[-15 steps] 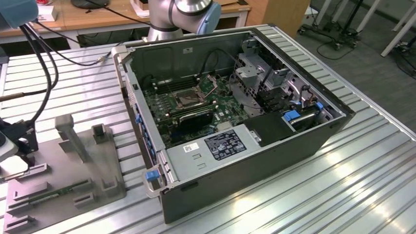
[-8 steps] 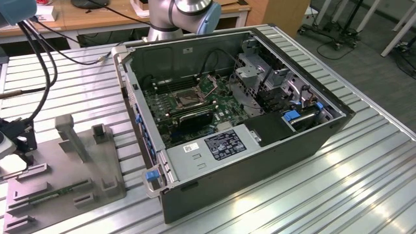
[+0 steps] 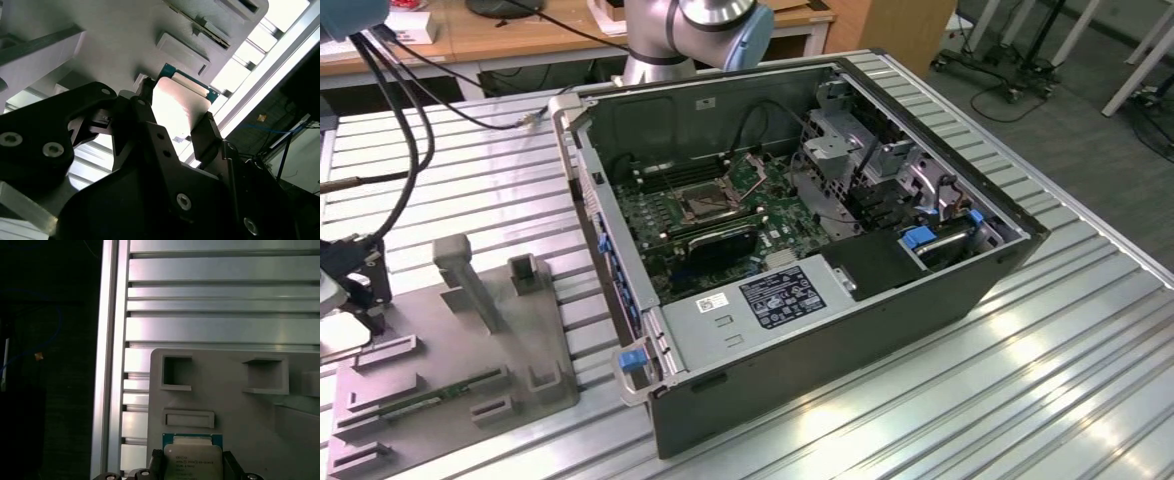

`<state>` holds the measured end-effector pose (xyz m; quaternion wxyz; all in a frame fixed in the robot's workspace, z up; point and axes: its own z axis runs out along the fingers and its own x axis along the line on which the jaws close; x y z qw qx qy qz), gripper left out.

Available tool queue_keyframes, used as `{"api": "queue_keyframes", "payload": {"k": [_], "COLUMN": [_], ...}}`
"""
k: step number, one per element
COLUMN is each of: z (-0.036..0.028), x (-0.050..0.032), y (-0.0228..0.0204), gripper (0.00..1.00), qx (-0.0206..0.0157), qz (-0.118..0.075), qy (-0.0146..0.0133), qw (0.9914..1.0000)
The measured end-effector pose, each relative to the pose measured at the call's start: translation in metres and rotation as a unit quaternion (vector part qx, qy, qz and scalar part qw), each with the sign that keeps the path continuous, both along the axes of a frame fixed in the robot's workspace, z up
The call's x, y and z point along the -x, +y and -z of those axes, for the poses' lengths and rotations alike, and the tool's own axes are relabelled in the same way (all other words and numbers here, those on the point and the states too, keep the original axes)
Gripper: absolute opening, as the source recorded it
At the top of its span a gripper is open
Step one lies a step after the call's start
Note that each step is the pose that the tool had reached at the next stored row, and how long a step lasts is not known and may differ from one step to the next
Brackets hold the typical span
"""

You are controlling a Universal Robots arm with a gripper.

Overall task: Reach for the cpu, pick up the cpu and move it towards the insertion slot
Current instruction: 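Pick up the cpu and move it towards the insertion slot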

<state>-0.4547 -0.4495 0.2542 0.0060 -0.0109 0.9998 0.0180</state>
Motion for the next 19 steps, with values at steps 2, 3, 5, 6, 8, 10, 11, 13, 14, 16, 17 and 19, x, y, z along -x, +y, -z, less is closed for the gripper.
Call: {"api": "queue_keyframes", "payload": {"k": [2, 3, 5, 6, 8, 10, 11, 13, 14, 16, 17, 19], "z": [-0.0015, -0.0019, -0.0019, -0.0020, -0.0022, -0.0022, -0.0023, -0.0028, -0.0034, -0.0047, -0.0055, -0.0074], "x": [0.0000, 0.0000, 0.0000, 0.0000, 0.0000, 0.0000, 0.0000, 0.0000, 0.0000, 0.0000, 0.0000, 0.0000], "y": [0.0000, 0.0000, 0.0000, 0.0000, 0.0000, 0.0000, 0.0000, 0.0000, 0.0000, 0.0000, 0.0000, 0.0000], "gripper": [0.55, 0.55, 0.55, 0.55, 0.55, 0.55, 0.55, 0.55, 0.55, 0.55, 0.55, 0.55], "qx": [0.0000, -0.0001, -0.0001, 0.0000, 0.0000, 0.0000, 0.0000, 0.0000, 0.0001, 0.0000, 0.0000, 0.0000], "qz": [0.000, 0.000, 0.000, 0.000, 0.000, 0.000, 0.000, 0.000, 0.000, 0.000, 0.000, 0.000], "qy": [0.0000, -0.0001, -0.0002, -0.0001, 0.0000, -0.0001, 0.0000, 0.0001, 0.0002, 0.0000, 0.0000, 0.0000], "qw": [1.00000, 1.00000, 1.00000, 1.00000, 1.00000, 1.00000, 1.00000, 1.00000, 1.00000, 1.00000, 1.00000, 1.00000]}}
